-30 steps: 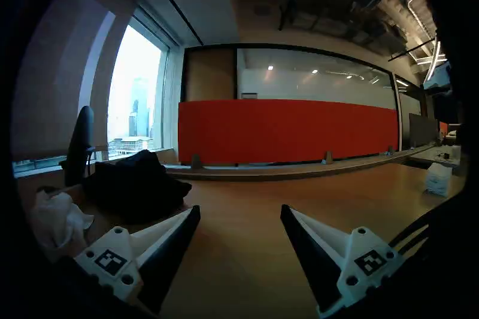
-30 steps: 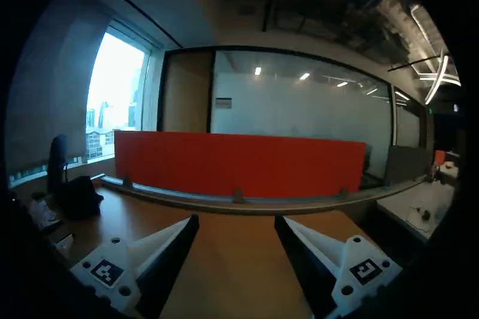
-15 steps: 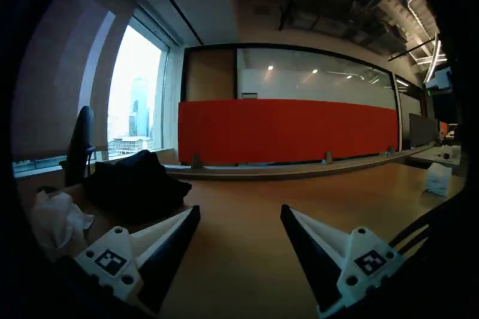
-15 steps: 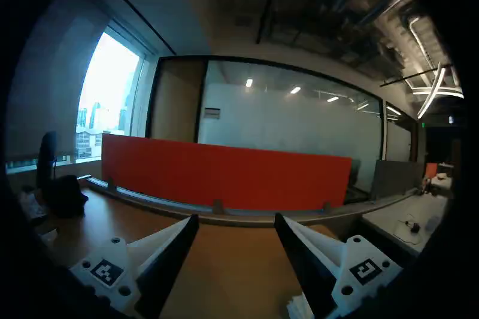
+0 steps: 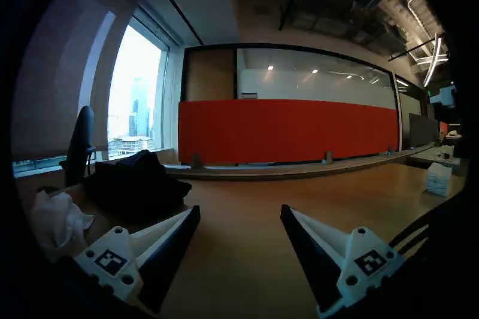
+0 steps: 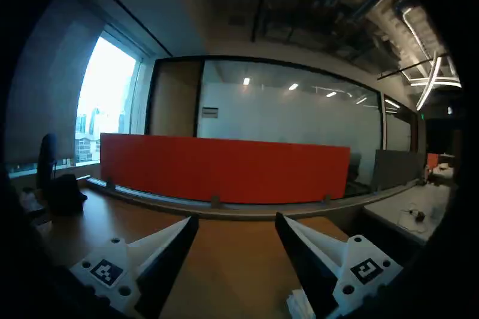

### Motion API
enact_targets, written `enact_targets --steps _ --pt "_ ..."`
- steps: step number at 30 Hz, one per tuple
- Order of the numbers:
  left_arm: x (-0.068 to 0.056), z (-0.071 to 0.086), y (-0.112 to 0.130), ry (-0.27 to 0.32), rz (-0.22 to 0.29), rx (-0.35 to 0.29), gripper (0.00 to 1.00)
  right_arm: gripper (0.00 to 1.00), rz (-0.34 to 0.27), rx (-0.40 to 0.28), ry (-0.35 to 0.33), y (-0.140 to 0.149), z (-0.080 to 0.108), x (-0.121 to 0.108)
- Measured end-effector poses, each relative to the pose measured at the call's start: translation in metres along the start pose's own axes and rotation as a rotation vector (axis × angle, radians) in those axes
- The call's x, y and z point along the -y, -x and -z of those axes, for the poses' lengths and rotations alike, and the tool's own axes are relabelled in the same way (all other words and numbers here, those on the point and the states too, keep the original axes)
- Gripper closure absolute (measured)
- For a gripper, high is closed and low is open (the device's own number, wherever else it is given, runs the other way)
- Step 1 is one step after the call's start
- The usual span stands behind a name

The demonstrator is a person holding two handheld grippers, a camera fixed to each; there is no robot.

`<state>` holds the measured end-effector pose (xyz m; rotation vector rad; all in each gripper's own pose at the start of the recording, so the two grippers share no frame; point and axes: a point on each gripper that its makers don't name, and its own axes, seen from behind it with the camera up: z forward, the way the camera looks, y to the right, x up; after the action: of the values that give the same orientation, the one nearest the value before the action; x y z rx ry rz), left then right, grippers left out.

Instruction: Fold towel

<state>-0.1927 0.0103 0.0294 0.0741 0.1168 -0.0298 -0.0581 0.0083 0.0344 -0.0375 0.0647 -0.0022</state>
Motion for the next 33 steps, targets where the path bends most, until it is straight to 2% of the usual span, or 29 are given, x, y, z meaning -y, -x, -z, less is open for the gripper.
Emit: enact_targets --steps 7,12,18,33 --pt "0.001 0.000 0.000 0.000 0.000 0.000 0.00 0.01 -0.087 0.008 0.023 0.030 -0.007 -0.010" --pt "0.001 0.000 0.001 0.000 0.000 0.000 0.00 0.01 -0.116 0.004 0.012 0.051 -0.008 -0.011" --pt "0.001 0.000 0.002 0.000 0.000 0.000 0.00 0.01 -0.129 0.002 0.013 0.079 -0.005 -0.015" --pt "0.002 0.000 0.002 -0.001 0.000 -0.001 0.00 0.01 -0.111 0.005 0.009 0.105 -0.002 0.003"
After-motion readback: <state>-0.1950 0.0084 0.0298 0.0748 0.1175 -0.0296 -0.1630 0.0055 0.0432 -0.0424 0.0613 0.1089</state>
